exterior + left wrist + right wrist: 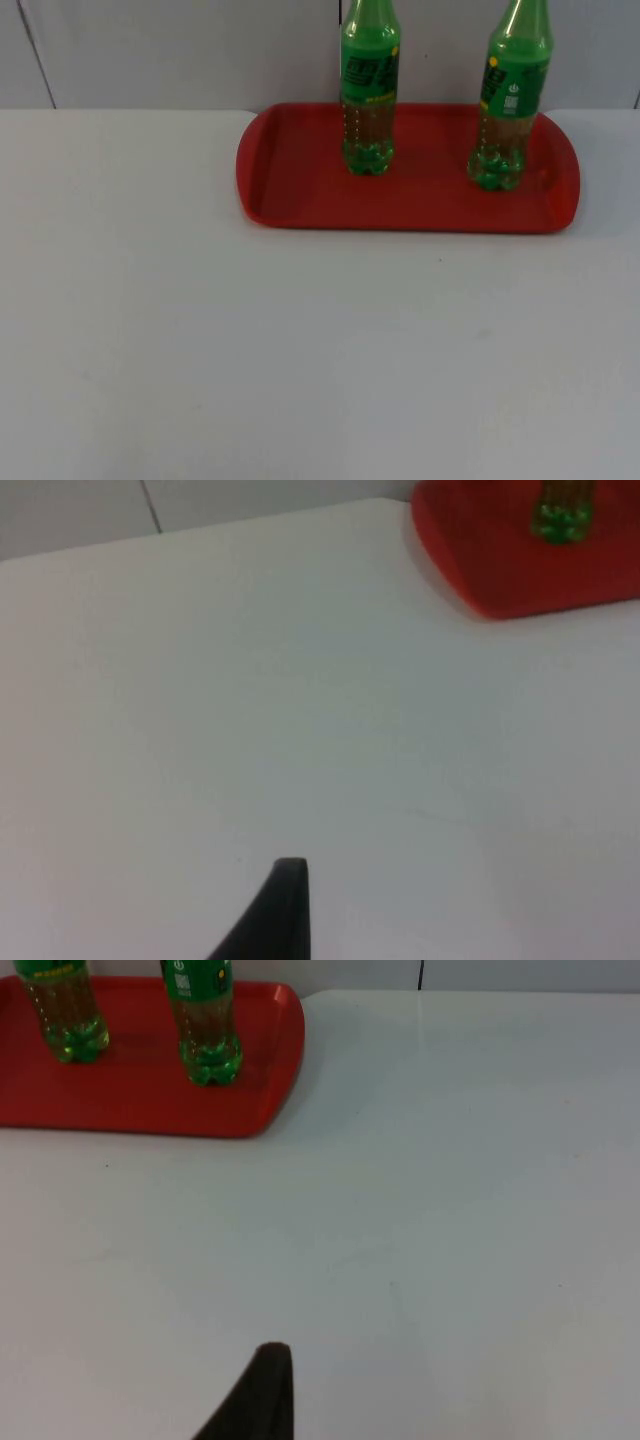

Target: Place the bottle upright on the tray.

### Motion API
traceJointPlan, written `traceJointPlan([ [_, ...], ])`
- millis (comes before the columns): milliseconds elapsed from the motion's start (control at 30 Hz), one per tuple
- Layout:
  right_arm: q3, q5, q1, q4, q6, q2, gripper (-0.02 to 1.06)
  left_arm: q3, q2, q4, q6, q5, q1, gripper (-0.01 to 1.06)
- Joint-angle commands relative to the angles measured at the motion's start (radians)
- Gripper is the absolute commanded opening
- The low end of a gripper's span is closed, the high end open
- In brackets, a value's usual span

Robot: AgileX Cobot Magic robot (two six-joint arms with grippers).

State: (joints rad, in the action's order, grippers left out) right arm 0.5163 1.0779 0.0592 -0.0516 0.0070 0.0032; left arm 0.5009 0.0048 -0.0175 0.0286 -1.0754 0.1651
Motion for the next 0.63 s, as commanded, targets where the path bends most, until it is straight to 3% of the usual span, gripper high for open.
traceJointPlan([
  [0,-0.002,0.001,-0.006,0.001,0.001,-0.003,1.05,-0.005,-0.005,0.003,0.001,0.001,-0.028,1.05],
  [600,-0.002,0.001,-0.006,0.001,0.001,-0.003,1.05,-0.005,-0.005,0.003,0.001,0.001,-0.232,1.05],
])
